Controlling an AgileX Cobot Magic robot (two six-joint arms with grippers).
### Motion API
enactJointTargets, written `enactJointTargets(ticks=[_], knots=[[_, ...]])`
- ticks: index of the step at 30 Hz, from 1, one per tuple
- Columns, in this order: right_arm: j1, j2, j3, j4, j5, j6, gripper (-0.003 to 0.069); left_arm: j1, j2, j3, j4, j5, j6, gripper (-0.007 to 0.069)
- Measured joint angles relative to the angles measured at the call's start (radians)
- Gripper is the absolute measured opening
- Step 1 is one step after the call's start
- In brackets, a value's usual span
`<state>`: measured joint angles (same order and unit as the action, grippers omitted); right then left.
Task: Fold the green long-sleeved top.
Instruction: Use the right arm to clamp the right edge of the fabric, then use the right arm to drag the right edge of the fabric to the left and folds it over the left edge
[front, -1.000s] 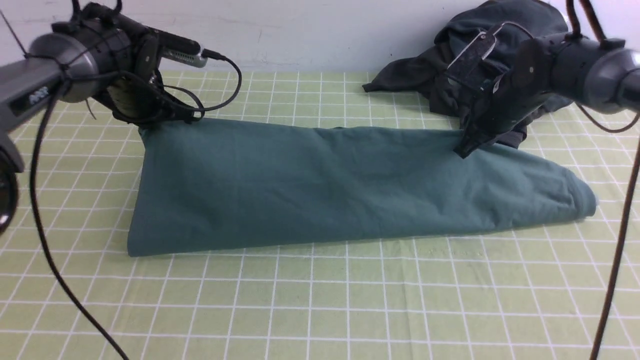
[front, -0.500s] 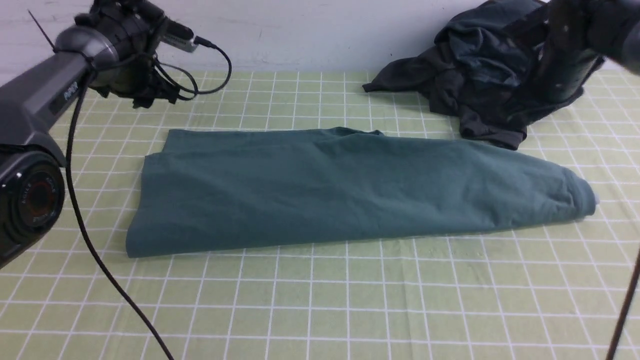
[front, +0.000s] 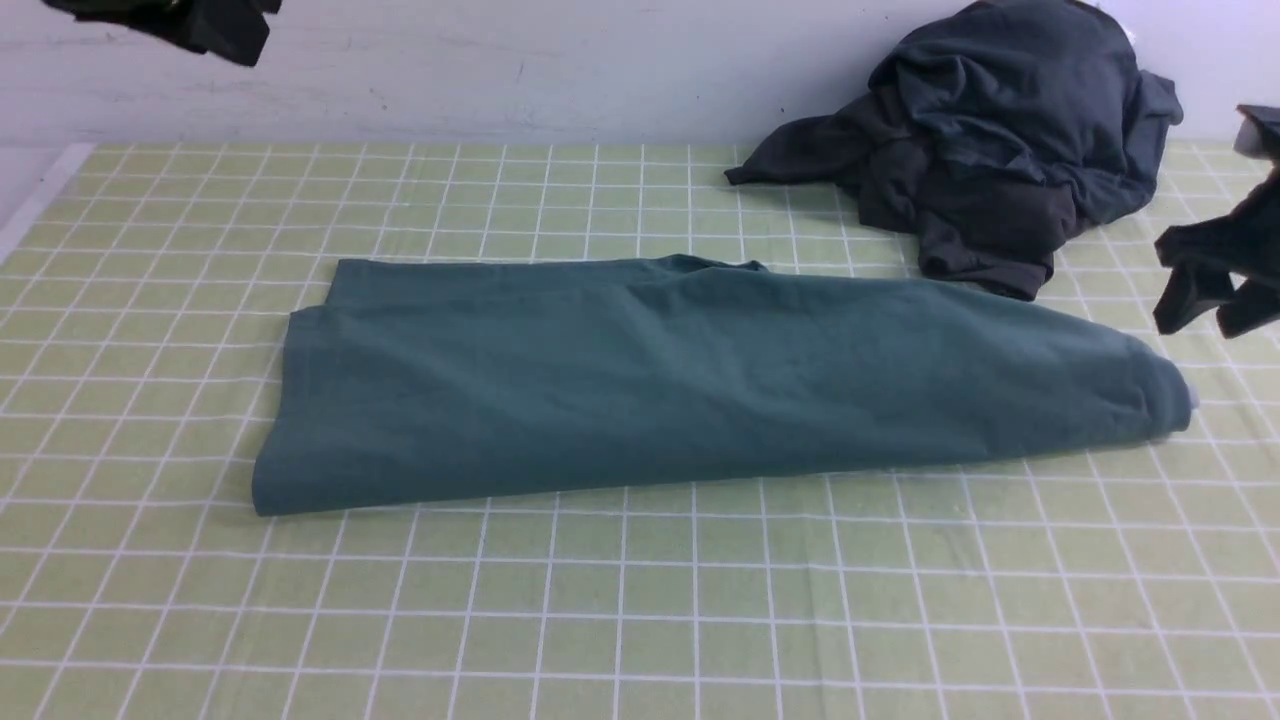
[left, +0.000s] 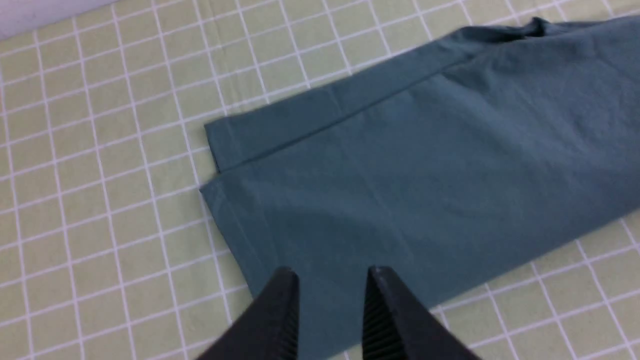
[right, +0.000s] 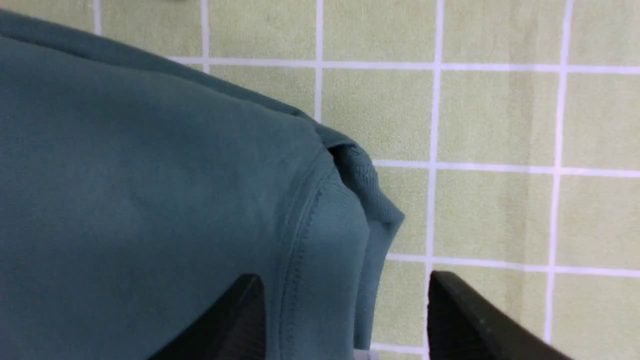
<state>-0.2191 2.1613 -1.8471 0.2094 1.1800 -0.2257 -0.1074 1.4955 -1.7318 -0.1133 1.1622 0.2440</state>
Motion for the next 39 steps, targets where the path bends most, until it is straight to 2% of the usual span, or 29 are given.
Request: enactJointTargets(ticks=[2, 5, 8, 10, 14, 15, 16, 18, 20, 25, 26, 29, 31, 35, 39], knots=[[0.002, 0.013, 0.018, 0.003, -0.024, 0.007, 0.0471, 0.0, -0.09, 0.107, -0.007, -0.051, 0.0, 0.0151], [0.008, 0.064, 0.026, -0.024, -0.031, 0.085, 0.0504, 0.001, -0.24, 0.303, -0.006, -0.121, 0.002, 0.013], [0.012, 0.096, 0.027, -0.031, -0.027, 0.128, 0.0506, 0.001, -0.311, 0.397, -0.002, -0.138, 0.002, 0.0125], [0.027, 0.112, 0.026, -0.044, -0.02, 0.138, 0.0479, 0.001, -0.403, 0.495, 0.009, -0.145, 0.002, 0.0125], [0.06, 0.112, 0.025, -0.055, -0.018, 0.118, 0.0296, 0.001, -0.492, 0.622, 0.044, -0.143, 0.002, 0.0125], [0.061, 0.112, 0.024, -0.055, -0.016, 0.116, 0.0284, 0.001, -0.499, 0.628, 0.046, -0.142, 0.001, 0.0125], [0.068, 0.113, 0.019, -0.055, -0.004, 0.101, 0.0195, 0.001, -0.517, 0.665, 0.065, -0.138, -0.004, 0.0125], [0.071, 0.112, 0.004, -0.056, 0.019, 0.078, 0.0084, 0.001, -0.541, 0.715, 0.095, -0.135, -0.027, 0.0125], [0.069, 0.104, -0.027, -0.079, 0.038, 0.068, 0.0033, 0.001, -0.56, 0.756, 0.123, -0.134, -0.059, 0.0125], [0.047, 0.037, -0.085, -0.154, 0.055, 0.083, 0.003, 0.001, -0.582, 0.831, 0.182, -0.129, -0.126, 0.0125], [0.027, -0.015, -0.106, -0.228, 0.056, 0.118, 0.003, 0.001, -0.586, 0.86, 0.197, -0.126, -0.145, 0.0125], [0.007, -0.115, -0.12, -0.322, 0.063, 0.173, 0.003, 0.001, -0.587, 0.903, 0.211, -0.141, -0.159, 0.0125], [0.008, -0.17, -0.127, -0.34, 0.068, 0.191, 0.003, 0.001, -0.587, 0.922, 0.21, -0.171, -0.163, 0.0125], [0.067, -0.261, -0.134, -0.306, 0.076, 0.2, 0.003, 0.001, -0.587, 0.947, 0.204, -0.277, -0.165, 0.0125], [0.276, -0.289, -0.137, -0.209, 0.077, 0.198, 0.003, 0.001, -0.587, 0.953, 0.156, -0.333, -0.166, 0.0125]])
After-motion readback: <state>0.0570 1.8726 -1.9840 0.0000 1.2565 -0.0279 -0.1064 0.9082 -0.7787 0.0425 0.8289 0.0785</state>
